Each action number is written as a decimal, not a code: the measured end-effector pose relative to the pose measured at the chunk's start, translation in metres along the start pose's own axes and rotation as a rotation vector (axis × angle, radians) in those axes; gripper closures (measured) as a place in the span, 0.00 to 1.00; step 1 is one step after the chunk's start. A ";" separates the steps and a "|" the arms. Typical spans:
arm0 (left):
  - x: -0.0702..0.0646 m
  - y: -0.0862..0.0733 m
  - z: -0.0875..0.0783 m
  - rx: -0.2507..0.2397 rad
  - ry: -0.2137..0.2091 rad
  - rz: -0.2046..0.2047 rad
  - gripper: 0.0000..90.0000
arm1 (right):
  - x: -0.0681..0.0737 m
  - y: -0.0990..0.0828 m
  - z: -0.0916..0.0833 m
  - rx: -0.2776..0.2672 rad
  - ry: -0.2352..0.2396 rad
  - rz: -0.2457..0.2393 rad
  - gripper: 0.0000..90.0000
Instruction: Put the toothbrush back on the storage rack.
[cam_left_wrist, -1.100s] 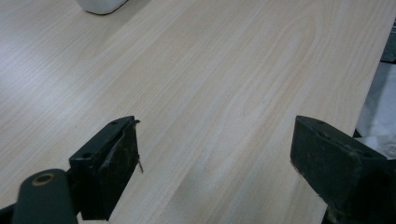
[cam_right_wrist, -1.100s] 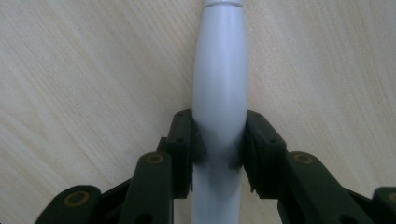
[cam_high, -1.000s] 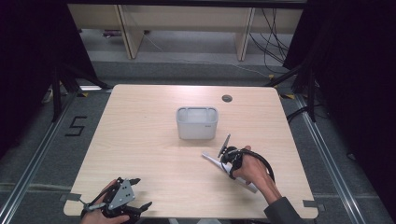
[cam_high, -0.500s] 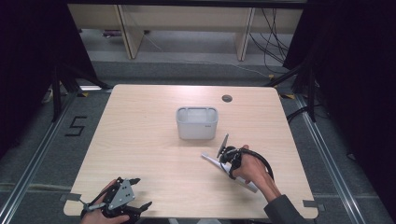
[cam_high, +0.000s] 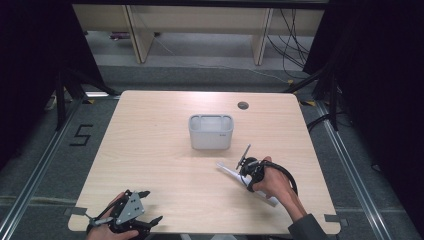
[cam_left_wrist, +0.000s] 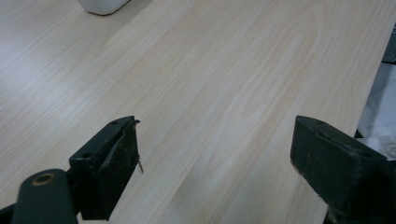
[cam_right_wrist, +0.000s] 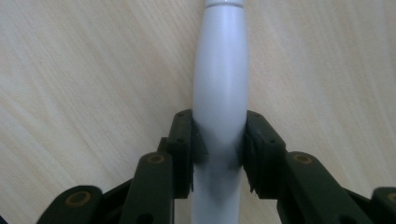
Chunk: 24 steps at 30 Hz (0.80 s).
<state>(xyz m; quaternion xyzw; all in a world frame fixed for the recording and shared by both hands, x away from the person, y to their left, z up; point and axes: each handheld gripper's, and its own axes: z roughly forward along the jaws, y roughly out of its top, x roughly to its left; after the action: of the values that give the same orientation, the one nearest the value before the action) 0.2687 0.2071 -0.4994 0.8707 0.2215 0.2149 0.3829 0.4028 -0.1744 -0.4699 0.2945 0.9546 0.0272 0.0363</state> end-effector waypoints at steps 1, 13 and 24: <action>0.000 0.000 0.000 0.000 0.000 0.000 0.16 | 0.000 0.000 0.000 0.000 0.000 0.000 0.74; -0.001 0.000 0.001 -0.010 -0.003 -0.006 0.16 | -0.006 -0.032 -0.045 -0.244 -0.020 0.035 0.74; 0.000 0.000 0.000 0.004 -0.017 -0.007 0.16 | -0.023 -0.045 -0.067 -0.504 0.000 0.125 0.74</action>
<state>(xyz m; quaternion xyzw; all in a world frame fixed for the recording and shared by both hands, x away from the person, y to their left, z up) 0.2688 0.2071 -0.4995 0.8726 0.2216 0.2056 0.3837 0.3905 -0.2263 -0.4050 0.3344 0.8977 0.2664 0.1066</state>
